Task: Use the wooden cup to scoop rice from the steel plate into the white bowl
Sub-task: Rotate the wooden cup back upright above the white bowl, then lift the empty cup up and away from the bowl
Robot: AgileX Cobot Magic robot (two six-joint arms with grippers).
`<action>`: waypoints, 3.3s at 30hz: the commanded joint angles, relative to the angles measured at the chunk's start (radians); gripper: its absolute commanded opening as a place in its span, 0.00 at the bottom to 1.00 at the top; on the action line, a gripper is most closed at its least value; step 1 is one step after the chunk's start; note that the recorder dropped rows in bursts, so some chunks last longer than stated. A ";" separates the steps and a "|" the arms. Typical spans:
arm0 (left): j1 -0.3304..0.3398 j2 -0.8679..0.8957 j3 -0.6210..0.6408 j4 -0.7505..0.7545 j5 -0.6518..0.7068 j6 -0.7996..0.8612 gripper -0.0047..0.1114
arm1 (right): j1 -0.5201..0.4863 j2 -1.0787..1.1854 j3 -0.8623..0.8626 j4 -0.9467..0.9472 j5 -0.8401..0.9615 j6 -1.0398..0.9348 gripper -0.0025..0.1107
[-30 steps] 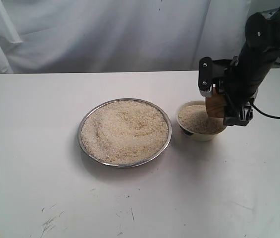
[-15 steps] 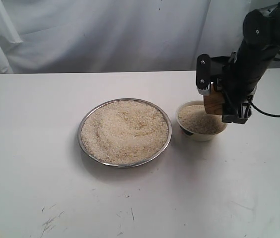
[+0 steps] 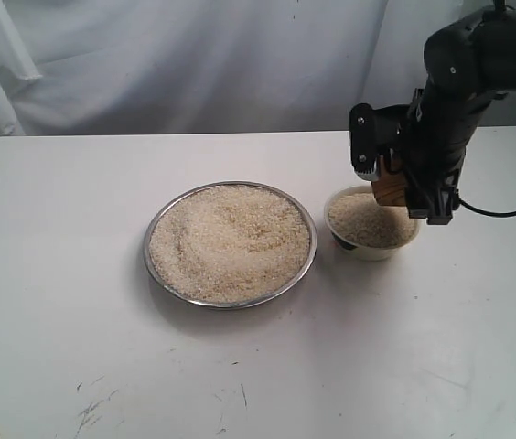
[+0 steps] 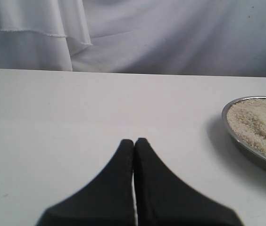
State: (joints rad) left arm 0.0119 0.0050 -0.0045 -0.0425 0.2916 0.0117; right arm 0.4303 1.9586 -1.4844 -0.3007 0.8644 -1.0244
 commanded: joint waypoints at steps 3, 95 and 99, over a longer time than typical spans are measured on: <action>-0.002 -0.005 0.005 -0.001 -0.006 -0.003 0.04 | 0.029 -0.015 0.002 -0.072 -0.016 0.036 0.02; -0.002 -0.005 0.005 -0.001 -0.006 -0.003 0.04 | -0.018 -0.194 0.004 0.264 0.025 0.162 0.02; -0.002 -0.005 0.005 -0.001 -0.006 -0.003 0.04 | -0.050 -0.238 0.004 0.418 0.000 0.170 0.02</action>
State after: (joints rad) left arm 0.0119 0.0050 -0.0045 -0.0425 0.2916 0.0117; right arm 0.4002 1.7563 -1.4844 0.0095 0.8944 -0.8664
